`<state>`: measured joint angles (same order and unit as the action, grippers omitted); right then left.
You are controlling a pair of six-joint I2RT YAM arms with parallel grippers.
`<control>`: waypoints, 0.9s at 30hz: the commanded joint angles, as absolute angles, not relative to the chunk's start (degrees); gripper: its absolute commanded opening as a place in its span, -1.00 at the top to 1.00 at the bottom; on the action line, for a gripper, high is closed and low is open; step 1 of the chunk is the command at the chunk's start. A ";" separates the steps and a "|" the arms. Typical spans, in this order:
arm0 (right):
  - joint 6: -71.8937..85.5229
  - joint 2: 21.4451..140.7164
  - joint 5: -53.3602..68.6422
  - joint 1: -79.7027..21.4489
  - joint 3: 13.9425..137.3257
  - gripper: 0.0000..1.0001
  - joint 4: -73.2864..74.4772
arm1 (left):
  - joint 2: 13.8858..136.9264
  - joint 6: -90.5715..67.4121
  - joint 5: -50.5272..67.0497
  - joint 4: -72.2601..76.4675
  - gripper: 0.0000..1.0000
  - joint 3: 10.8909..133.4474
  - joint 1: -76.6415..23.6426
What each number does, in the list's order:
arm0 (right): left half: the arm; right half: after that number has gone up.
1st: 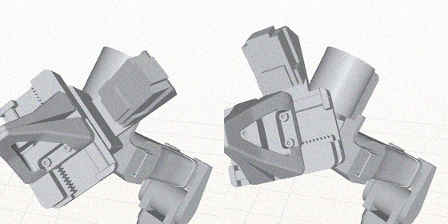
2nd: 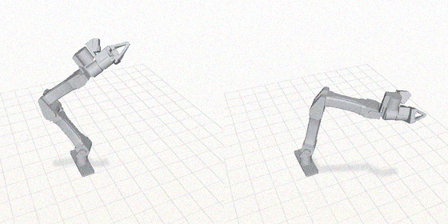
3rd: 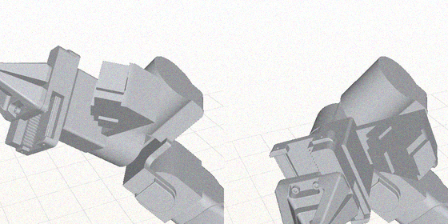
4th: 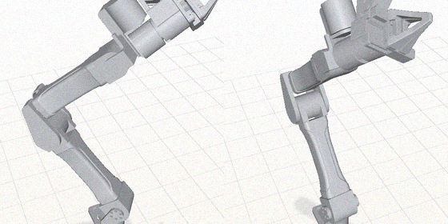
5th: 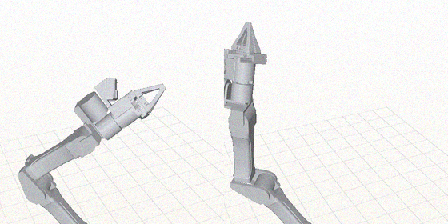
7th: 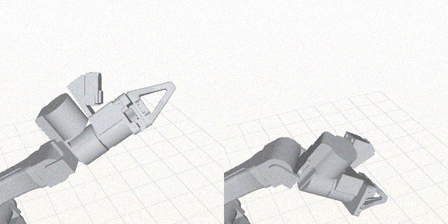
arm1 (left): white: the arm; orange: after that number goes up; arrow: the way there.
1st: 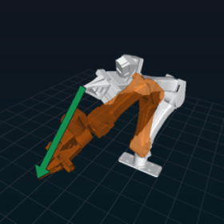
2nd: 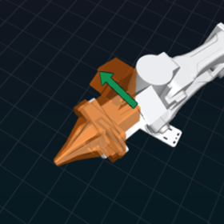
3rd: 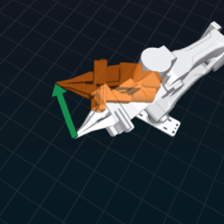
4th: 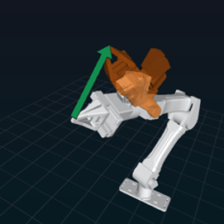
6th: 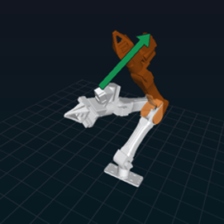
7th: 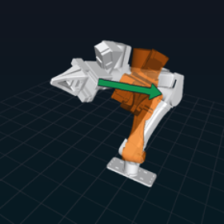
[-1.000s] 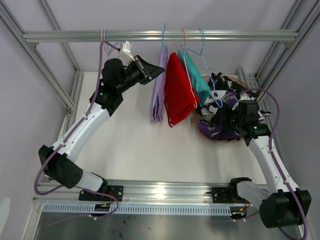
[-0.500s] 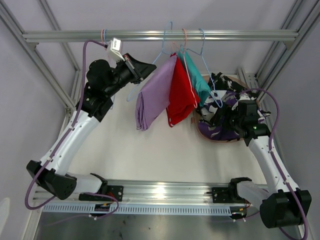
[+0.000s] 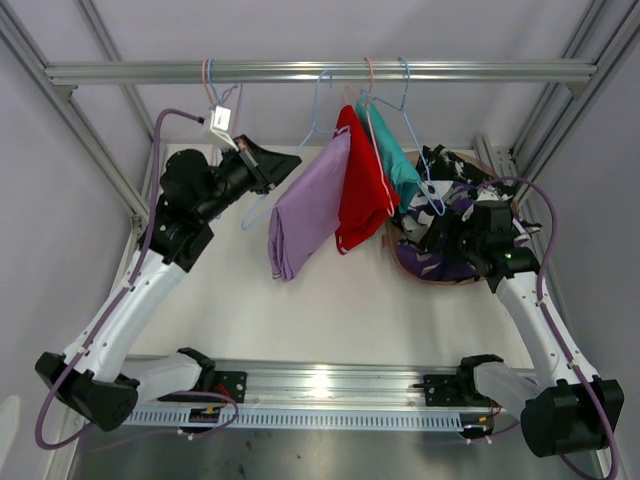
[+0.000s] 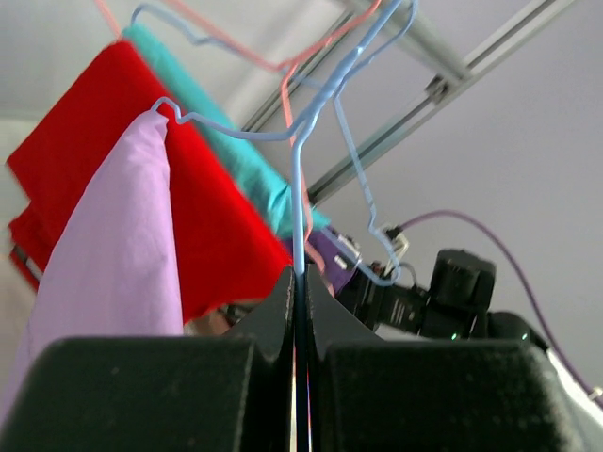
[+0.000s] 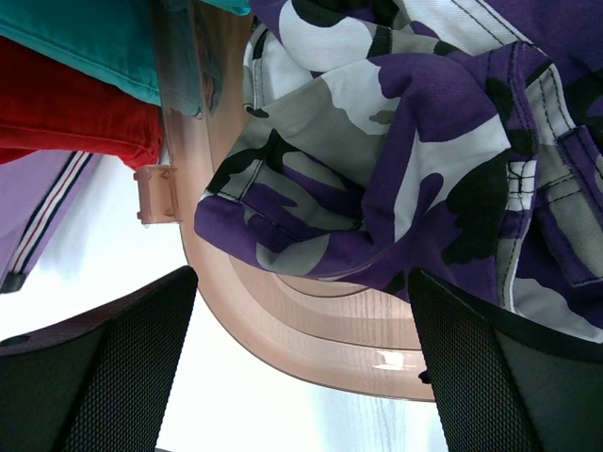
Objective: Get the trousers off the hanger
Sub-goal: Pick up the hanger from the clothesline.
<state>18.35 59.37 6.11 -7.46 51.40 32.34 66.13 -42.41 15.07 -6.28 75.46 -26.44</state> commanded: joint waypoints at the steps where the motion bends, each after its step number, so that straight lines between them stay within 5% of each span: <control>1: 17.84 58.71 4.40 -8.08 51.94 -0.96 32.34 | 59.60 -41.92 14.06 2.11 0.99 71.99 -26.02; 15: 15.03 47.91 1.85 -13.18 56.95 -0.97 32.78 | 44.74 -37.71 -1.65 -2.37 0.99 64.69 -26.19; 27: 10.90 47.79 -11.49 -41.61 64.33 -0.99 28.92 | 46.58 -33.14 -16.67 -7.72 0.99 65.48 -31.11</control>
